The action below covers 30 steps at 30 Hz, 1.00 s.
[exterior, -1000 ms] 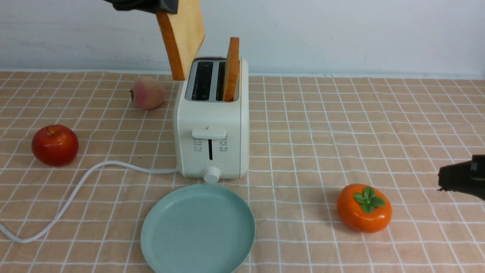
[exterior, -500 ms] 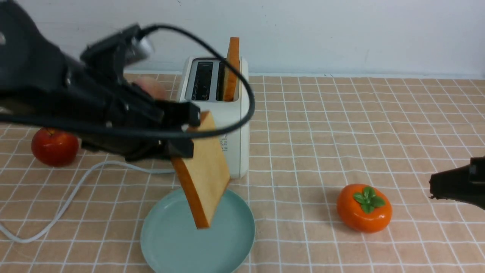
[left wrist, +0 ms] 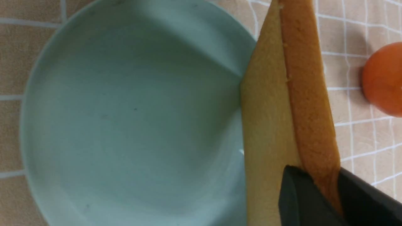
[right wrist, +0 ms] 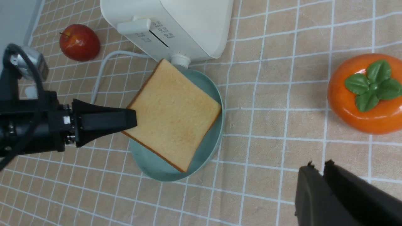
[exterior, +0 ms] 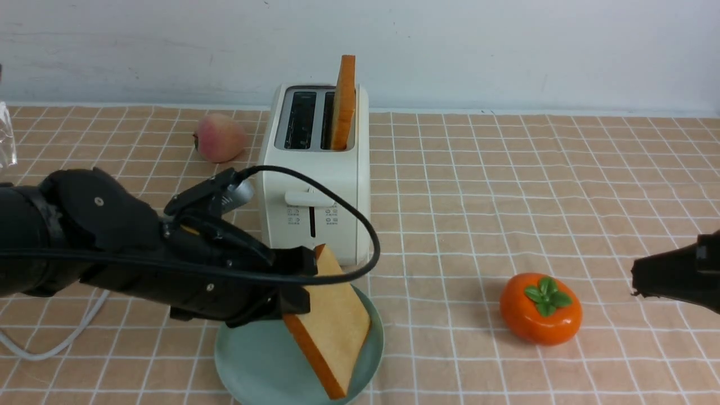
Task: Take toasted bread from bread machine on light coffee tablecloth place on plate.
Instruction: 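Place the slice of bread on the plate with the left gripper, then grasp the toast slice in the toaster and pull it up out of the slot with the right gripper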
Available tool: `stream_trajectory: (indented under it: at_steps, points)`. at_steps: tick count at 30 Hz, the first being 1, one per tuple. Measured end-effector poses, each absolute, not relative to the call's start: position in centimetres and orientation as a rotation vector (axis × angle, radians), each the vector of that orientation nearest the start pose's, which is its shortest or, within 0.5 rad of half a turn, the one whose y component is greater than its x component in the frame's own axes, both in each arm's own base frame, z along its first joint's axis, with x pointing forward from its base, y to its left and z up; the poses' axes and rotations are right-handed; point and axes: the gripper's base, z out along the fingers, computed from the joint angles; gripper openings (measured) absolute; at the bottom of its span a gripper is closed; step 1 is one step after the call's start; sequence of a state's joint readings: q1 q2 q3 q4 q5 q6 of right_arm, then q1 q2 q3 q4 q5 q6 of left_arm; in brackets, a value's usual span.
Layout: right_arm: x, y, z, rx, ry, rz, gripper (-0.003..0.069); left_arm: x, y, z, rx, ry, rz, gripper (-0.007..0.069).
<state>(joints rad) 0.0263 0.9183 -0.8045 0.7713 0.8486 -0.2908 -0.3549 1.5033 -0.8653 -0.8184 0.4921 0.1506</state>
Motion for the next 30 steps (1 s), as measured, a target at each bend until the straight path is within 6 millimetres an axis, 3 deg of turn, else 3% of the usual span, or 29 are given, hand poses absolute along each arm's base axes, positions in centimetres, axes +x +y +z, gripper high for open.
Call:
stream_trajectory:
  at_steps: [3,7,10,15,18,21,22,23,25,28,30]
  points:
    - [16.8,5.2,33.5,-0.005,2.277,0.794,0.0060,27.0,-13.3,22.3,-0.153,2.594,-0.807,0.0137]
    - [16.7,5.3,33.5,-0.006,2.279,0.795,0.0068,26.9,-13.1,21.8,-0.101,2.630,-0.749,0.0335]
    - [16.8,5.2,33.6,-0.005,2.277,0.794,0.0073,26.6,-12.6,21.4,-0.030,2.680,-0.659,0.0428]
    - [17.1,5.1,34.2,-0.007,2.235,0.768,0.0077,26.5,-10.7,21.2,-0.085,2.812,-0.463,0.0442]
    - [18.1,5.1,35.8,-0.019,2.193,0.758,0.0080,26.8,-8.6,22.1,-0.164,2.862,-0.218,0.0386]
    - [19.9,5.5,37.3,-0.058,2.243,0.810,0.0079,25.9,-7.1,23.5,-0.196,2.865,-0.020,0.0226]
    - [20.0,5.6,37.4,-0.062,2.250,0.815,0.0078,25.7,-7.0,23.8,-0.203,2.863,-0.013,0.0213]
    - [21.0,6.0,38.1,-0.093,2.293,0.853,0.0071,25.1,-6.5,24.9,-0.213,2.838,0.007,0.0106]
    - [22.4,7.0,38.4,-0.149,2.365,0.900,0.0052,24.0,-6.2,26.8,-0.220,2.777,-0.018,0.0005]
    - [23.9,8.7,38.8,-0.233,2.401,0.906,0.0024,21.9,-5.6,29.5,-0.223,2.658,-0.088,-0.0014]
    - [25.3,11.2,38.9,-0.311,2.427,0.863,0.0005,18.9,-4.7,31.9,-0.225,2.536,-0.150,-0.0014]
